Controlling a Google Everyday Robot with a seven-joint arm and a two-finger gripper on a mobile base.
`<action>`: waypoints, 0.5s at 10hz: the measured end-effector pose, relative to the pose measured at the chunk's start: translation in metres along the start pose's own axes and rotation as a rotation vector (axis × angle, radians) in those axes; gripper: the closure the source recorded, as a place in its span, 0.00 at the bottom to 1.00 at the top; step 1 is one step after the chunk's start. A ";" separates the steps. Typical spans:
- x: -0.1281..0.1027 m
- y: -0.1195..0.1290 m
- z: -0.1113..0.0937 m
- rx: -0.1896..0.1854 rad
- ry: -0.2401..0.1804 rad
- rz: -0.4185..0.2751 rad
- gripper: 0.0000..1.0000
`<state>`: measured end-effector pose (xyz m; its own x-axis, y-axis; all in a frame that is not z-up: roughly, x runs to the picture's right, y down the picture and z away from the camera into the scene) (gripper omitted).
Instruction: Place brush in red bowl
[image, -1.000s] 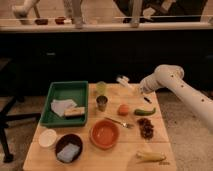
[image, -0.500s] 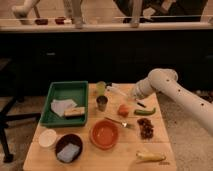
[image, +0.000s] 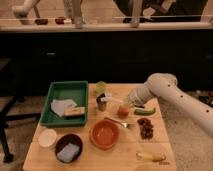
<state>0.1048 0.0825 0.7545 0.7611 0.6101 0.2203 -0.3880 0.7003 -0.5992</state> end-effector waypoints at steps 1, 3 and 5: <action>0.002 0.001 -0.001 0.002 0.000 0.002 1.00; -0.001 0.001 0.000 -0.001 -0.001 -0.002 1.00; 0.002 0.001 -0.001 0.001 0.000 0.002 1.00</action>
<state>0.1064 0.0834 0.7536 0.7601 0.6117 0.2193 -0.3902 0.6996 -0.5986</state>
